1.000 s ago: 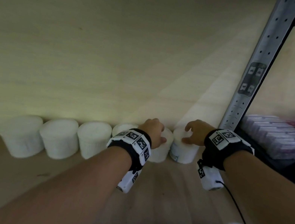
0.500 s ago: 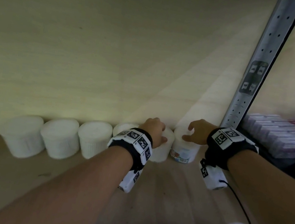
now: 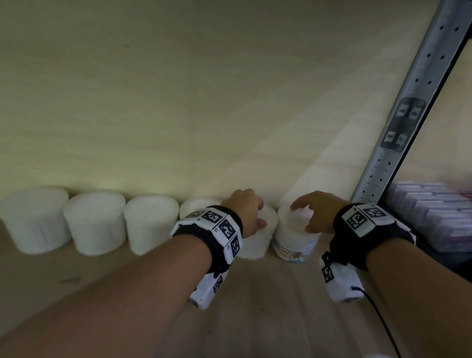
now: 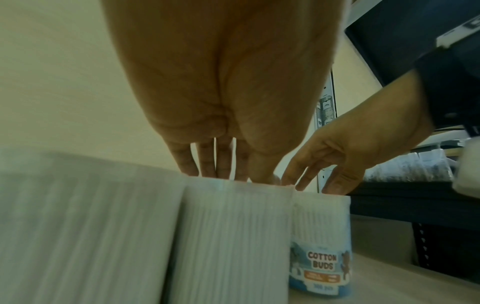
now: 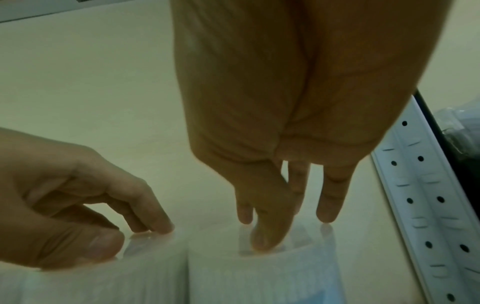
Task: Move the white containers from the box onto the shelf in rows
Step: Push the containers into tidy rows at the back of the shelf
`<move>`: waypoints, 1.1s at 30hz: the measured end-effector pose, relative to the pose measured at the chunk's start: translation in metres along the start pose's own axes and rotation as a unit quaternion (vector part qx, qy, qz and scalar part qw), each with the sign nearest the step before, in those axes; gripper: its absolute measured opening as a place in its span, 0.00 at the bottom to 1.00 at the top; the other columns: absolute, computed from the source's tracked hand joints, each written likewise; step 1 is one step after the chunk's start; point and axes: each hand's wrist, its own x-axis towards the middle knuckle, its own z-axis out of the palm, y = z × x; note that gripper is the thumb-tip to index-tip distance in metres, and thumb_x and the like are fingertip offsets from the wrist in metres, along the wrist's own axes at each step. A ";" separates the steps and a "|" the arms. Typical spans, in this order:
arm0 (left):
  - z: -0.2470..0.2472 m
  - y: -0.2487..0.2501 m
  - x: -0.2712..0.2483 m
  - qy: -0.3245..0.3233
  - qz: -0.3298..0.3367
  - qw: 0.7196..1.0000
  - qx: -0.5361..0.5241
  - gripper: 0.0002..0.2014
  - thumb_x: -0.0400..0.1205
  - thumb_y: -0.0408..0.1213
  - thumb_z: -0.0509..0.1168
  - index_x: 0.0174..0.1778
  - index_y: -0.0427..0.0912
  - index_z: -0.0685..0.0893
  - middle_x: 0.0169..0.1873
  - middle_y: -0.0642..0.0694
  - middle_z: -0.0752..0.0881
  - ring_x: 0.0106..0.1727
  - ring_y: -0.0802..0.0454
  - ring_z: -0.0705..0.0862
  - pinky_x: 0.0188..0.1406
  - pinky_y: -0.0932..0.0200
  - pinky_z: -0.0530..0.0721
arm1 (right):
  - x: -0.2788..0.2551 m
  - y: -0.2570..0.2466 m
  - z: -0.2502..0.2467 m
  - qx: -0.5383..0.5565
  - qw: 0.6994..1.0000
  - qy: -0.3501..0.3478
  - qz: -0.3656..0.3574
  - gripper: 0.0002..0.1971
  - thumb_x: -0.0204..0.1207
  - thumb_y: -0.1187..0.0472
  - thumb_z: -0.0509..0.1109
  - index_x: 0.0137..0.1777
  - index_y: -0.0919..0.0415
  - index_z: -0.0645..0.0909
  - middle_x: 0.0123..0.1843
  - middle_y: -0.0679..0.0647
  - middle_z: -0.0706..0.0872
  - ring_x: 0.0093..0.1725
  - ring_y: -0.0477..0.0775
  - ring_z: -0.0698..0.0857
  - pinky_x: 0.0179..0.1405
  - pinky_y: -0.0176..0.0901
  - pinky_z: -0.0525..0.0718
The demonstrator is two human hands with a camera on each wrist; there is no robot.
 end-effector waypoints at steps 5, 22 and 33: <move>0.000 0.000 -0.001 0.000 0.000 1.000 -0.007 0.23 0.82 0.46 0.64 0.71 0.39 0.76 0.69 0.39 0.74 0.71 0.40 0.73 0.70 0.44 0.75 | 0.003 -0.002 0.000 0.029 0.998 0.063 0.002 0.23 0.78 0.61 0.68 0.74 0.54 0.75 0.77 0.58 0.71 0.75 0.59 0.72 0.72 0.48 0.73; 0.000 0.001 -0.002 0.003 -0.003 1.000 -0.016 0.23 0.82 0.46 0.64 0.71 0.39 0.76 0.70 0.39 0.74 0.71 0.40 0.73 0.71 0.45 0.75 | 0.010 -0.003 0.005 -0.021 0.999 0.024 0.015 0.30 0.75 0.50 0.73 0.76 0.55 0.72 0.75 0.55 0.74 0.73 0.58 0.76 0.72 0.49 0.75; -0.004 0.003 -0.003 -0.005 -0.005 1.000 -0.012 0.23 0.82 0.45 0.65 0.72 0.39 0.76 0.70 0.40 0.75 0.71 0.40 0.74 0.70 0.46 0.76 | 0.007 0.002 0.002 -0.008 1.000 0.021 -0.016 0.27 0.75 0.62 0.72 0.75 0.52 0.76 0.76 0.55 0.75 0.74 0.57 0.76 0.71 0.48 0.76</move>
